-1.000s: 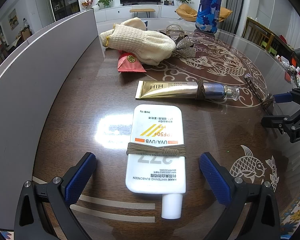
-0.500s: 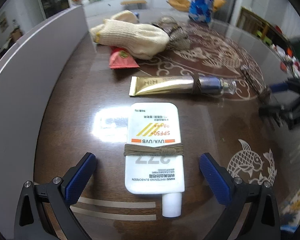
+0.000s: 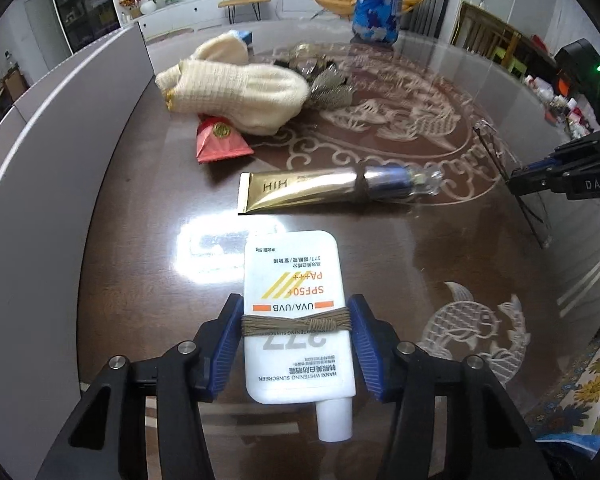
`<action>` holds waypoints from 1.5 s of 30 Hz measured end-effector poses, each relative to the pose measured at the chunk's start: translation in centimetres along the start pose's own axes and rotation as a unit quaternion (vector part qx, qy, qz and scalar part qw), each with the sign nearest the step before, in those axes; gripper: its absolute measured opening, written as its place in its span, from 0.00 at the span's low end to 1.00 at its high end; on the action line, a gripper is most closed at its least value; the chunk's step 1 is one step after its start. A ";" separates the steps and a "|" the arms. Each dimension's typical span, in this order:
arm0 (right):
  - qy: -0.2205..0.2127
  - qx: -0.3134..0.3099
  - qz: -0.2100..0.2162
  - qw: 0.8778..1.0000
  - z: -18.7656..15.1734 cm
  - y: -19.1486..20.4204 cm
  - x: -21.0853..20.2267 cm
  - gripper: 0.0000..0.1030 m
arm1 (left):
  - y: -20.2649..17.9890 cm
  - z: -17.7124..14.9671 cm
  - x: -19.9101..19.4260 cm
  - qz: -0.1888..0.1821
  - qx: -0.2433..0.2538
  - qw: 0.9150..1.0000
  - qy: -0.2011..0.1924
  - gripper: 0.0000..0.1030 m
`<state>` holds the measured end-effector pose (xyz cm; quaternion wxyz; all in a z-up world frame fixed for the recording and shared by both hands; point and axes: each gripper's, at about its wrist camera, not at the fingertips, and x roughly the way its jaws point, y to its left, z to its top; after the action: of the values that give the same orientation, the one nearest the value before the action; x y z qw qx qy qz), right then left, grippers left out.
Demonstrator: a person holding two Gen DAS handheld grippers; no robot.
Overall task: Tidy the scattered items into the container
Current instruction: 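Lift and carry the sunscreen and glasses over the cardboard box, then lower both items into the box and open both tools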
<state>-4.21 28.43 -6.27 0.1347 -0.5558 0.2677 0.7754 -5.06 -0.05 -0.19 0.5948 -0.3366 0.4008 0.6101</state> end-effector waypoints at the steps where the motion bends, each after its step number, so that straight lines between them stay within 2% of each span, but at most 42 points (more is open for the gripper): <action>1: -0.007 0.001 0.003 1.000 -0.2 0.0 -0.6 0.16 | -0.1 -0.1 -0.5 -0.003 0.000 1.000 -0.005 0.51; 8: -0.015 -0.021 -0.006 1.000 -0.9 0.9 -2.9 0.16 | 0.4 -0.1 -4.0 -0.017 -0.013 0.999 -0.040 0.51; 13: -0.043 -0.040 0.002 0.998 -0.3 2.7 -4.7 0.16 | 3.1 0.9 -8.6 -0.015 -0.025 0.997 -0.072 0.51; 17: -0.076 -0.064 0.020 0.995 2.3 6.3 -6.8 0.16 | 7.9 2.0 -12.7 0.006 -0.049 0.994 -0.096 0.51; 20: -0.103 -0.089 0.040 0.990 5.1 10.4 -8.1 0.16 | 12.7 2.4 -14.9 0.041 -0.077 0.991 -0.106 0.51; 26: -0.153 -0.147 0.094 0.973 11.6 21.3 -9.6 0.16 | 22.9 2.1 -17.0 0.105 -0.144 0.979 -0.102 0.51; 30: -0.171 -0.188 0.126 0.959 15.7 29.3 -8.9 0.16 | 27.8 1.8 -16.7 0.123 -0.181 0.971 -0.099 0.51; 33: -0.172 -0.203 0.137 0.954 18.5 33.9 -6.8 0.16 | 30.8 1.6 -15.0 0.120 -0.207 0.967 -0.087 0.51; 39: -0.144 -0.221 0.107 0.959 22.9 40.1 0.2 0.16 | 33.5 1.4 -10.4 0.116 -0.214 0.969 -0.046 0.51; 45: -0.120 -0.224 0.067 0.965 25.6 43.0 5.4 0.16 | 35.2 2.2 -7.0 0.114 -0.215 0.970 -0.021 0.51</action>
<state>-48.03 7.12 6.16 -0.0141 -0.4554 0.1058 0.8839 -39.54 -0.27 10.16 0.4432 -0.3954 0.2836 0.7528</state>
